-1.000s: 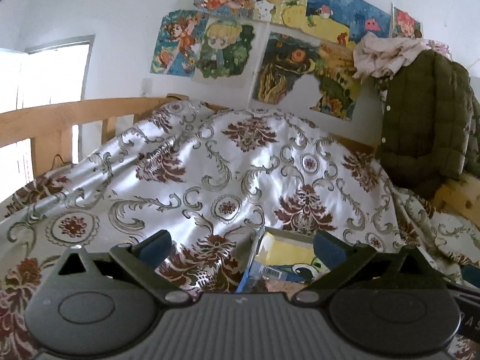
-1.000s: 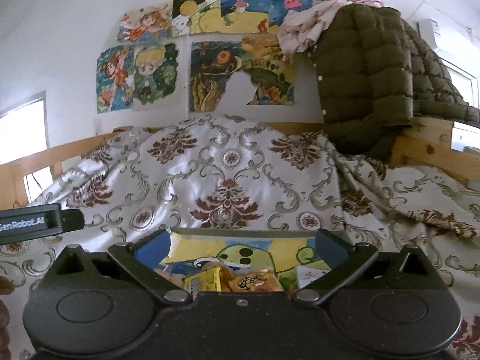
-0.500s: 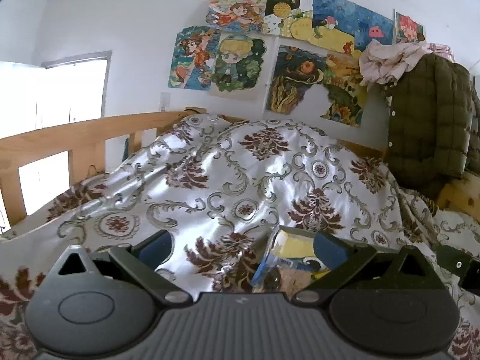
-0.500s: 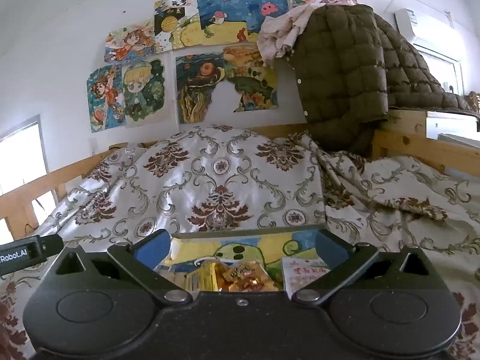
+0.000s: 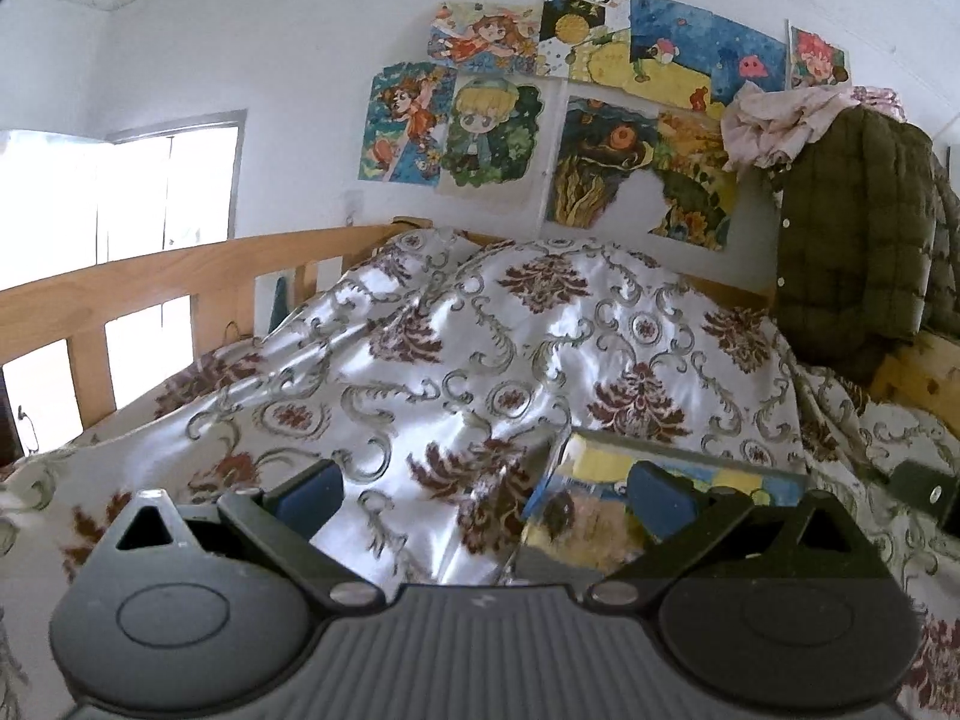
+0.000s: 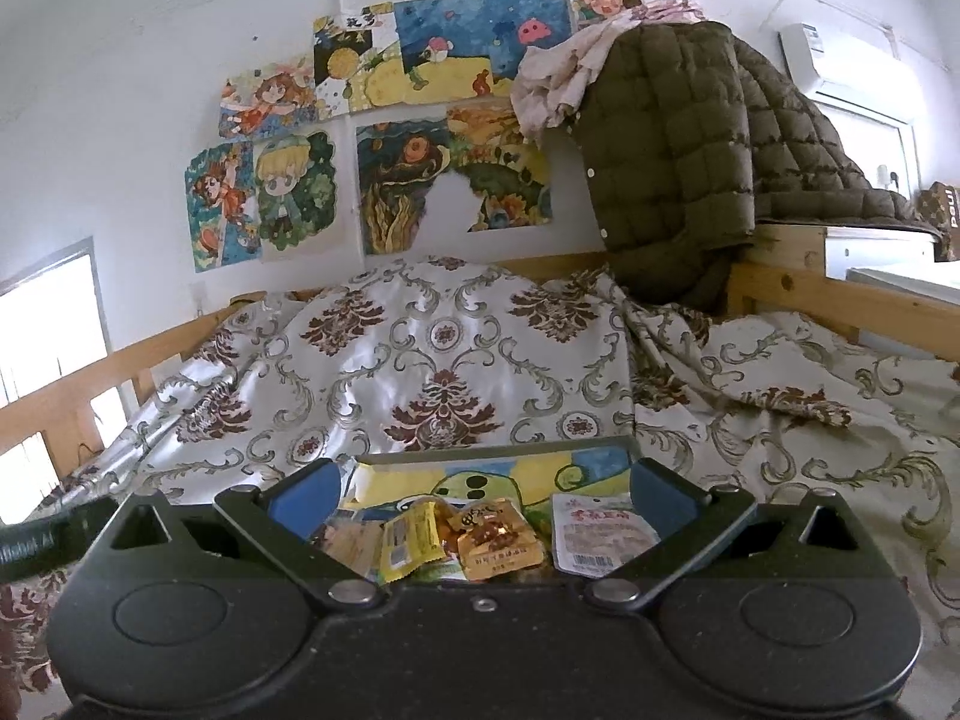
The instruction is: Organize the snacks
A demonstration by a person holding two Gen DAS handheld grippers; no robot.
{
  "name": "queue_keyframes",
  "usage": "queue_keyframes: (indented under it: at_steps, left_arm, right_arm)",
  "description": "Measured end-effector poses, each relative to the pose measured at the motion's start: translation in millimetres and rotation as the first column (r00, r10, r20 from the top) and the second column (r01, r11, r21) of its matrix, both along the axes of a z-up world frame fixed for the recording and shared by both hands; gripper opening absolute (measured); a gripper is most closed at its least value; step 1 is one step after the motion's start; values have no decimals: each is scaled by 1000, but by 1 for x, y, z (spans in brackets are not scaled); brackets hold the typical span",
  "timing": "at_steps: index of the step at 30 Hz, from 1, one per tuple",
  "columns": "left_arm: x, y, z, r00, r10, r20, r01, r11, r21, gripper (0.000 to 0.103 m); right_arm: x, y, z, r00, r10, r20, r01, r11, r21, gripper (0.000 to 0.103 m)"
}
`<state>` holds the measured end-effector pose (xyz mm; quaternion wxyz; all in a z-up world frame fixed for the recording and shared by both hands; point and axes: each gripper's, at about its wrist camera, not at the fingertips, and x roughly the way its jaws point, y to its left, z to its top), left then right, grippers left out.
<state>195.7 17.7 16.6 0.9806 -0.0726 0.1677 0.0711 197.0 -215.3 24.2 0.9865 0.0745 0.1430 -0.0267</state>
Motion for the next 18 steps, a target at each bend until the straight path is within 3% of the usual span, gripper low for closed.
queue_keyframes:
  at_steps: [8,18]
  left_arm:
    - [-33,-5,-9,999,-10,-42,11,1000,15,103]
    - [-74,-13,-18,997,-4,-72,10,996,85,103]
  right_arm:
    - [-39,-9,-8,999,-5,-33,5,1000,-3,102]
    - [-78,-11,-13,999,3,-48,-3,1000,3,102]
